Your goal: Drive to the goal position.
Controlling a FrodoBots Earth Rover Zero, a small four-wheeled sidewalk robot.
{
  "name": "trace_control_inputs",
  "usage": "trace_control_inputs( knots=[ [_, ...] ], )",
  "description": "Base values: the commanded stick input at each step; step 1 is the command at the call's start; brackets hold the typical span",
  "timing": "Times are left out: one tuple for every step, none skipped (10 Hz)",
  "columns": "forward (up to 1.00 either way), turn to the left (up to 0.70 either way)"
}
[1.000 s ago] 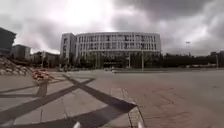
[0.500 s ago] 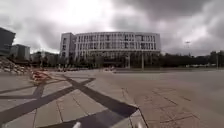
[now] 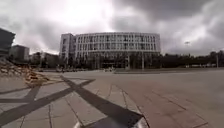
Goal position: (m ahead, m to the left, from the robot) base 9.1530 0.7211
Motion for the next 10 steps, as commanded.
trace_control_inputs(
  knots=[
    [0.50, 0.10],
    [0.50, 0.14],
    [0.50, 0.17],
    [0.50, 0.21],
    [0.50, 0.24],
    [0.50, 0.24],
    [0.50, 0.17],
    [0.50, 0.11],
    [0.50, 0.05],
    [0.50, 0.01]
  ],
)
